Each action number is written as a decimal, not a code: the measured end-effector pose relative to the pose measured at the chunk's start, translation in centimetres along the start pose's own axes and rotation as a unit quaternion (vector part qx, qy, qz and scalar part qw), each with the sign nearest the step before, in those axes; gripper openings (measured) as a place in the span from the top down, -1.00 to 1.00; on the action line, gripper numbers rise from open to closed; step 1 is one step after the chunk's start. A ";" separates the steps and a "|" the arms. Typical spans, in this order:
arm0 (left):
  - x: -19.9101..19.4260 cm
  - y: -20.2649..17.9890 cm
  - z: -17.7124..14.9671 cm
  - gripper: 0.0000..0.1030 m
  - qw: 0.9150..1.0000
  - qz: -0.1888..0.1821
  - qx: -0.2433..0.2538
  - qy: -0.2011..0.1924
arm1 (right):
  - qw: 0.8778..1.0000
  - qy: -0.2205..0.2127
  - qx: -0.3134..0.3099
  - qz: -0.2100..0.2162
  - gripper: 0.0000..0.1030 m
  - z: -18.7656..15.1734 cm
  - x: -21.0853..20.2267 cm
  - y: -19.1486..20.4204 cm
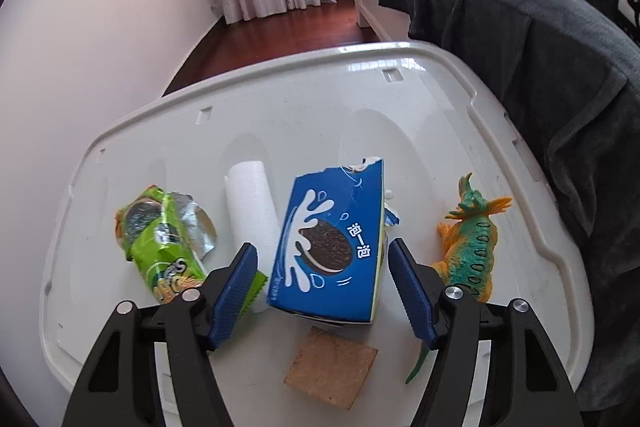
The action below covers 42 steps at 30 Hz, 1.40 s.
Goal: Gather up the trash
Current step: 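Move the right gripper to the blue cookie box and grasp it, then grasp the green snack bag with the left gripper while the right gripper holds the cookie box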
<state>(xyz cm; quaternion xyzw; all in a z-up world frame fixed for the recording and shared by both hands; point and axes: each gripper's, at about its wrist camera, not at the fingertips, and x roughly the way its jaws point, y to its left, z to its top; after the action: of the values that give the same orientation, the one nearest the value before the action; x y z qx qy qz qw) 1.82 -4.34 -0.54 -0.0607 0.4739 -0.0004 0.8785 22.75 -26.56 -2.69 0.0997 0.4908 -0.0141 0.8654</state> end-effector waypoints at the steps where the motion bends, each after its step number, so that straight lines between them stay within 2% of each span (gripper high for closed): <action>1: 0.1 0.0 0.0 -0.66 1.000 -0.001 -0.002 0.002 | 1.000 0.006 0.003 -0.002 -0.18 0.0 0.5 -0.2; 3: 0.2 0.1 0.0 -0.66 1.000 -0.001 -0.004 0.005 | 1.000 0.002 0.002 -0.009 -0.16 0.2 0.9 -0.4; 8: 0.6 0.4 0.0 -0.66 1.000 -0.004 -0.011 0.011 | 0.999 -0.005 -0.018 -0.033 0.05 0.5 1.4 -0.3; 14: 0.6 0.3 -0.3 -0.66 1.000 0.005 -0.006 0.007 | 0.997 -0.035 -0.052 -0.052 0.11 0.6 1.5 0.0; 17: 0.7 0.1 -0.6 -0.66 1.000 0.012 0.002 0.003 | 0.997 -0.058 -0.036 -0.032 0.11 1.1 -0.6 -0.2; 21: 0.7 -0.3 -0.8 -0.66 1.000 0.013 0.008 -0.003 | 0.993 -0.106 -0.039 0.013 0.11 0.9 -6.4 0.0; 24: 0.5 -0.7 -0.9 -0.66 1.000 0.006 0.014 -0.008 | 0.990 -0.126 -0.054 0.039 0.10 -1.7 -10.3 -0.1; 27: 0.5 -1.2 -0.4 -0.66 1.000 -0.005 0.015 -0.002 | 0.988 -0.132 -0.066 0.041 0.10 -7.1 -13.0 -0.9; 30: 0.2 -1.9 0.8 -0.66 0.999 -0.037 0.007 0.004 | 0.988 -0.135 -0.074 0.016 0.10 -12.0 -13.6 -2.0; 32: 0.1 -2.6 2.0 -0.66 0.999 -0.051 -0.002 0.002 | 0.991 -0.117 -0.070 0.018 0.10 -14.3 -13.2 -3.1; 34: 0.4 -3.7 3.7 -0.66 0.998 -0.058 -0.006 0.000 | 0.993 -0.104 -0.060 0.022 0.10 -15.5 -12.8 -4.2; 38: 1.6 -6.3 7.8 -0.66 0.999 -0.045 -0.010 -0.010 | 0.994 -0.099 -0.035 0.024 0.10 -15.8 -13.0 -5.9; 42: 3.0 -8.5 11.2 -0.66 0.999 -0.030 -0.024 -0.021 | 0.992 -0.119 -0.016 0.031 0.10 -15.6 -14.3 -6.7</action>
<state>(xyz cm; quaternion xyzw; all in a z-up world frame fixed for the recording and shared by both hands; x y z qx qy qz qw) 13.27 -11.78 3.96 -0.0957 0.4532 -0.0143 0.8862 1.32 -31.29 0.67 0.0988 0.3809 0.0089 0.9193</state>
